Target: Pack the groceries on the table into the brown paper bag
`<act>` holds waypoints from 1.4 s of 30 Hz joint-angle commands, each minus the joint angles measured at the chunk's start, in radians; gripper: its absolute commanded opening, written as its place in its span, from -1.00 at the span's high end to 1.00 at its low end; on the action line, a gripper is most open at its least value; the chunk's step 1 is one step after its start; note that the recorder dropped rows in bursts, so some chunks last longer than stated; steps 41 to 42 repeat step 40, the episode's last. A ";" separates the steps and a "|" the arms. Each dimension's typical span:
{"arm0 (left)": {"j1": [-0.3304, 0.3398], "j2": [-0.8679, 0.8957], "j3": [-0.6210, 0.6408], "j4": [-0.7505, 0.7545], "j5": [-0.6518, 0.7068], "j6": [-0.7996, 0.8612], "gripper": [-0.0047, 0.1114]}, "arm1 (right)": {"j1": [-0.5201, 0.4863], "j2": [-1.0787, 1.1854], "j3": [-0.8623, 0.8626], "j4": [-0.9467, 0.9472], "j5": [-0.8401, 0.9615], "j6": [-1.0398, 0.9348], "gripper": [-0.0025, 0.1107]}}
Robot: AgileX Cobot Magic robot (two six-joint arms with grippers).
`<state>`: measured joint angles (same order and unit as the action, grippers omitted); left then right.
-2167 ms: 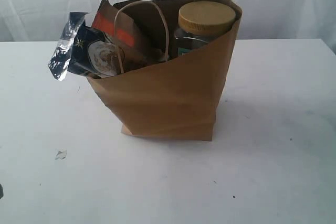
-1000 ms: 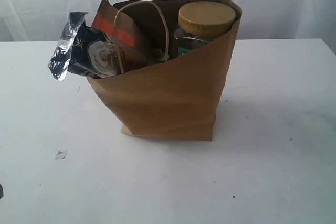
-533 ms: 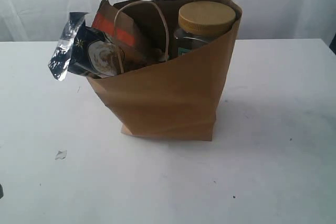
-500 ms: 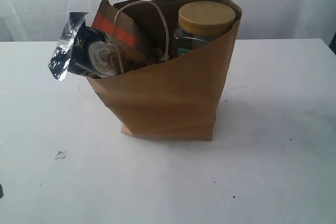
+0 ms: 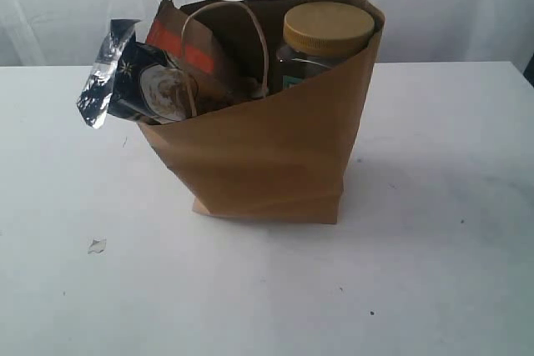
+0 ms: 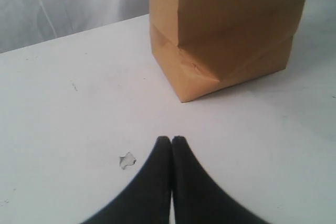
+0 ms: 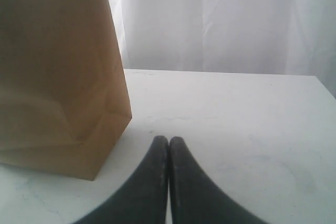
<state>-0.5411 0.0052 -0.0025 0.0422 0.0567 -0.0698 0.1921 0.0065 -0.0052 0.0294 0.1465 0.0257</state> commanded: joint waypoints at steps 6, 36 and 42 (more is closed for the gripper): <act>0.104 -0.005 0.003 -0.008 -0.003 -0.001 0.92 | -0.006 -0.007 0.005 0.003 -0.007 0.003 0.96; 0.111 -0.005 0.003 -0.008 -0.003 -0.001 0.92 | -0.006 -0.007 0.005 0.008 -0.007 0.003 0.96; 0.111 -0.005 0.003 -0.008 -0.003 -0.001 0.92 | -0.006 -0.007 0.005 0.008 -0.007 0.003 0.96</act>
